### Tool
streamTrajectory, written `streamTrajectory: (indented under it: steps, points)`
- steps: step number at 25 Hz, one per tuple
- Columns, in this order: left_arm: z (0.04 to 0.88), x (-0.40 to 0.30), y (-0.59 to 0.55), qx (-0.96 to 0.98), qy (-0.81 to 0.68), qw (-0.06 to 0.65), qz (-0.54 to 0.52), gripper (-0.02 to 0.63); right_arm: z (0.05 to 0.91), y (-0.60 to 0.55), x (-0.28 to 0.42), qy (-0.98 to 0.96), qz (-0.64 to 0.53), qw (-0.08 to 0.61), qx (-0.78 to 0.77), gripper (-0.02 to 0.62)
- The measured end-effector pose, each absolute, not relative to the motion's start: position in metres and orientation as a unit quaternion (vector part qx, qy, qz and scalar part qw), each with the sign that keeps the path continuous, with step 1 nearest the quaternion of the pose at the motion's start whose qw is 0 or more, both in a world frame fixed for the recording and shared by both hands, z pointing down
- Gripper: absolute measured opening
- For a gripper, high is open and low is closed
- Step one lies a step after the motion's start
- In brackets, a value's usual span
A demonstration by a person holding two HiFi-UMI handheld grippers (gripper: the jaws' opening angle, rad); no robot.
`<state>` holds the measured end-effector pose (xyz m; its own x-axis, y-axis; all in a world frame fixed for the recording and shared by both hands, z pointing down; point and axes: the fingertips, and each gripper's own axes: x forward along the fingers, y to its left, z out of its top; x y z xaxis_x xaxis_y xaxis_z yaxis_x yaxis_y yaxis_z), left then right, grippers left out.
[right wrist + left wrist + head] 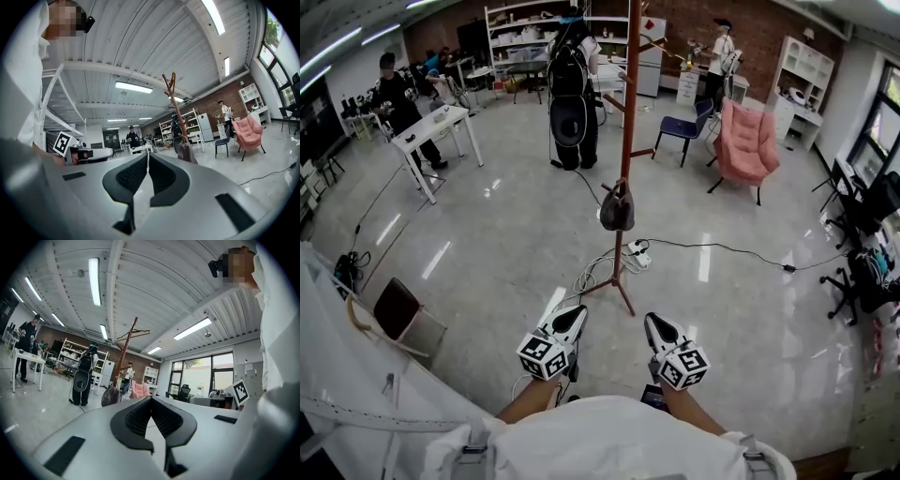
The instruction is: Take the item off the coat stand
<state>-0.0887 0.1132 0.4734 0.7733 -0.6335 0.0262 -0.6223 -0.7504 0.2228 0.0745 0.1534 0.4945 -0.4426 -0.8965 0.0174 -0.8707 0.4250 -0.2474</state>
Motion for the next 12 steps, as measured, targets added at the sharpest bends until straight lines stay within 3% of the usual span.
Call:
streamTrajectory:
  steps: [12]
  points:
    - [0.476,-0.073,0.124,0.927,-0.356,0.112,-0.027,0.014,0.509,0.153,0.095,0.858,-0.122,0.052,-0.496,0.028]
